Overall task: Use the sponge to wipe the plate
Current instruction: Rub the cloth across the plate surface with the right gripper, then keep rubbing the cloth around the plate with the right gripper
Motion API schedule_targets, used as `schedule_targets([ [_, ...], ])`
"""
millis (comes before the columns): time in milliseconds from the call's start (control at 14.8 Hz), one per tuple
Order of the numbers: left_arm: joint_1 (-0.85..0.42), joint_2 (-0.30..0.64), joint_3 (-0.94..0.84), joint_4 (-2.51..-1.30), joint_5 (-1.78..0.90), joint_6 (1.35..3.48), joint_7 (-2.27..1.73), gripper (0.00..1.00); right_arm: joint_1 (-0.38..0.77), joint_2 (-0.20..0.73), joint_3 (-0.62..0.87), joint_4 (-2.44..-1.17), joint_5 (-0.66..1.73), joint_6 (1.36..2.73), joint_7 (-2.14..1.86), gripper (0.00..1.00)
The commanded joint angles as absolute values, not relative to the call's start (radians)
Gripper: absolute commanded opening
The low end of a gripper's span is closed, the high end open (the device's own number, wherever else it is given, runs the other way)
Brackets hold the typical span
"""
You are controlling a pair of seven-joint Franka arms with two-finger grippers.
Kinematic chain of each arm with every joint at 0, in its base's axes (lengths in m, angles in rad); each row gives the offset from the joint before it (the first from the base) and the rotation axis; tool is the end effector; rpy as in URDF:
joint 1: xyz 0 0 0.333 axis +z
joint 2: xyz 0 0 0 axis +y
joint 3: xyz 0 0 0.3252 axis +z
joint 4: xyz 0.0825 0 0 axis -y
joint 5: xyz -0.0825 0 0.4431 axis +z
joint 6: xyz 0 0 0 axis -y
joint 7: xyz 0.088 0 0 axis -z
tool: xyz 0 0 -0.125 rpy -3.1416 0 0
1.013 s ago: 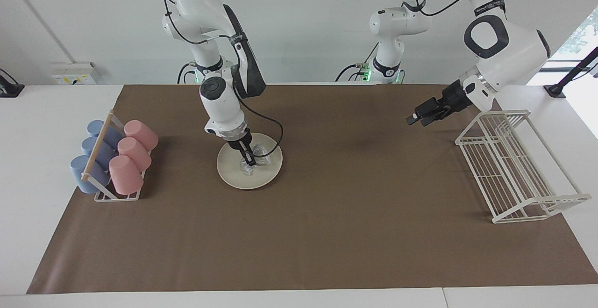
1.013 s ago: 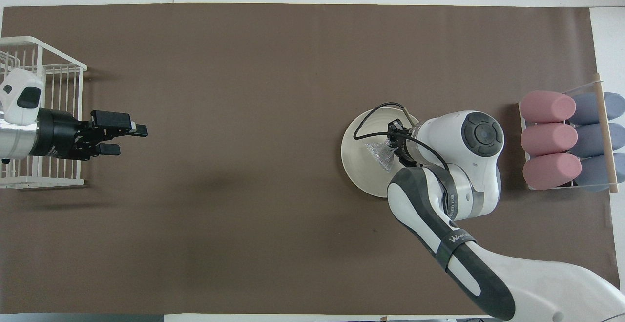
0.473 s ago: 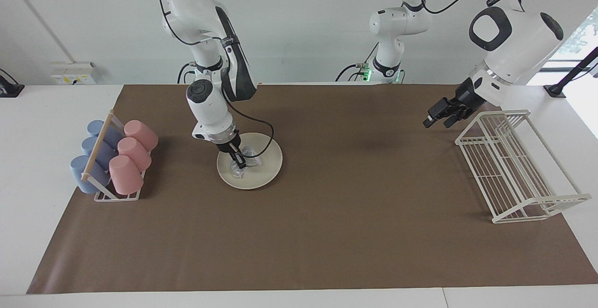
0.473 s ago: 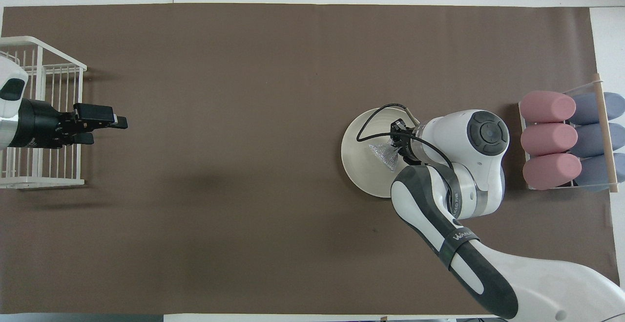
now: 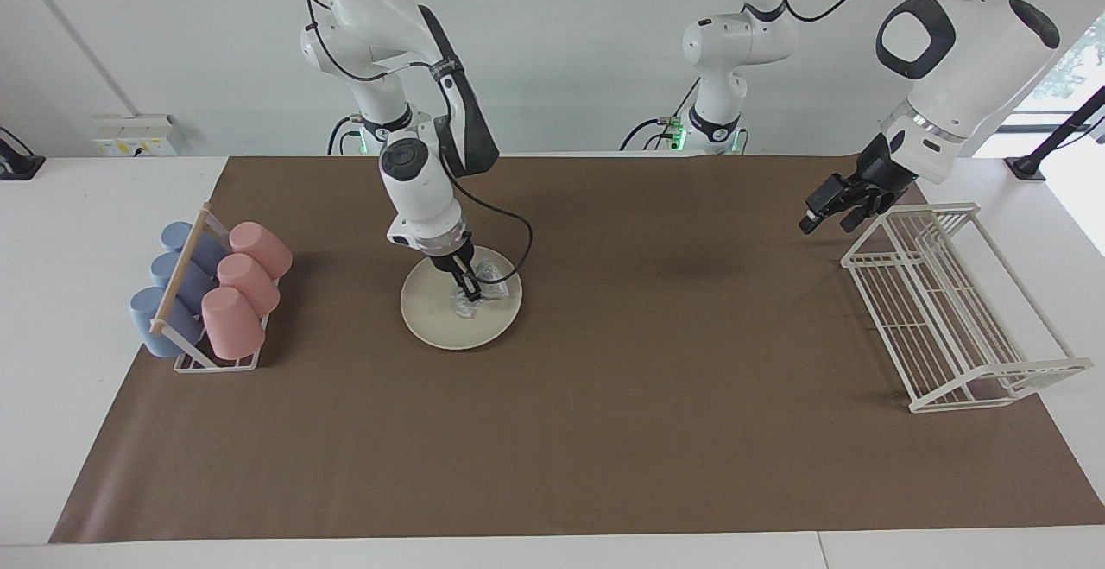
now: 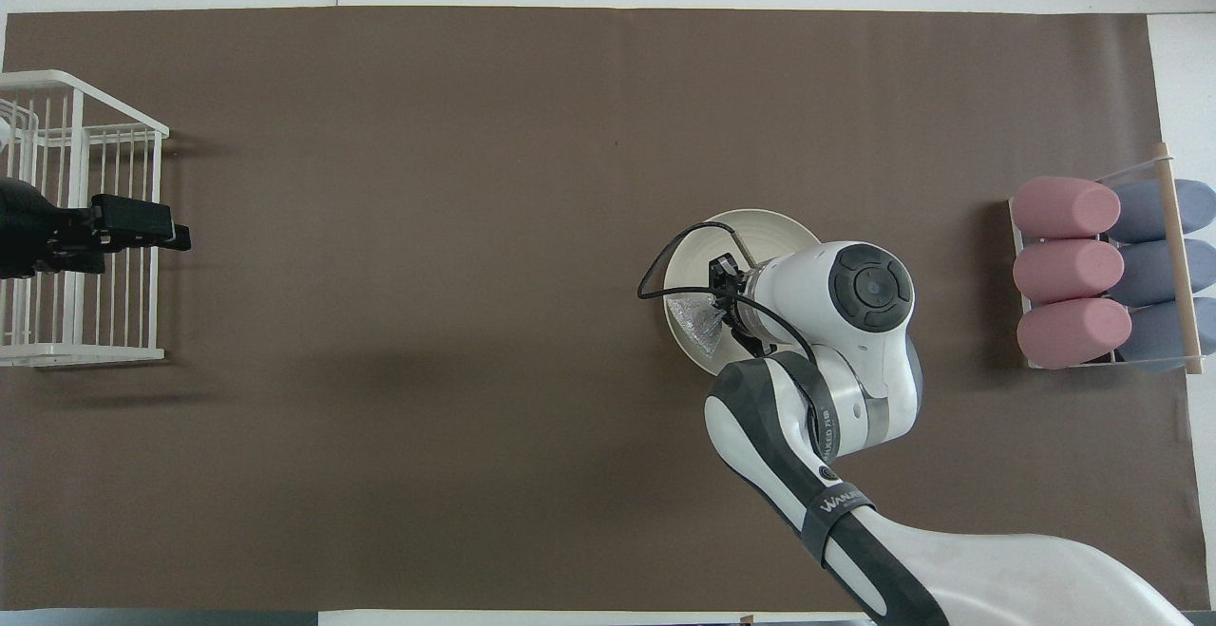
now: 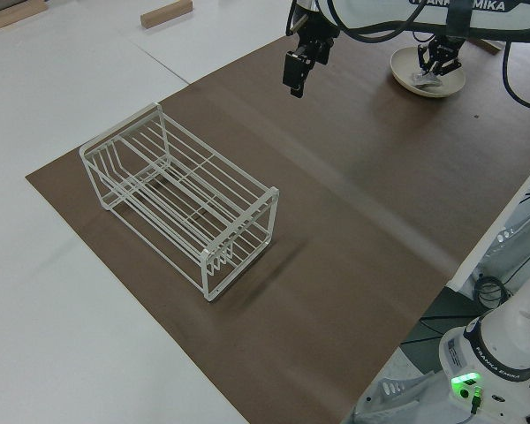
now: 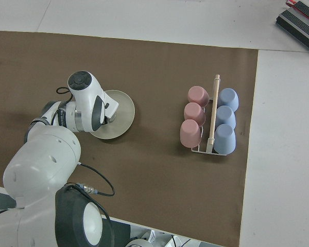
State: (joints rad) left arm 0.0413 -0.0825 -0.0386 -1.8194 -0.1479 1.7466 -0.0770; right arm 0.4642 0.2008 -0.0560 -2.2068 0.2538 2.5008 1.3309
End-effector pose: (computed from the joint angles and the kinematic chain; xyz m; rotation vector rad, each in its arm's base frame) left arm 0.5955 -0.0149 0.5489 2.9946 0.1574 0.0066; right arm 0.5533 0.2401 0.2455 -2.5200 1.5759 0.0803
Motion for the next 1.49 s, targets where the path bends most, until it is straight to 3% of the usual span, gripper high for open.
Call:
schedule_targets([
  [0,0.006,-0.066,-0.037,-1.709,-0.057,1.599,-0.095,1.00,0.401,0.206,-0.052,-2.241,0.276,2.522,1.214,0.00],
  [405,-0.018,0.049,-0.031,-1.441,-0.009,1.341,-0.089,1.00,0.313,0.210,-0.052,-2.241,0.275,2.522,1.034,0.00],
  [945,-0.060,0.011,-0.021,-1.532,-0.008,1.450,-0.089,1.00,0.452,0.206,-0.051,-2.238,0.276,2.523,1.278,0.00],
  [1418,-0.060,0.009,-0.017,-1.539,-0.008,1.447,-0.094,1.00,0.454,0.206,-0.049,-2.194,0.275,2.510,1.322,0.00],
])
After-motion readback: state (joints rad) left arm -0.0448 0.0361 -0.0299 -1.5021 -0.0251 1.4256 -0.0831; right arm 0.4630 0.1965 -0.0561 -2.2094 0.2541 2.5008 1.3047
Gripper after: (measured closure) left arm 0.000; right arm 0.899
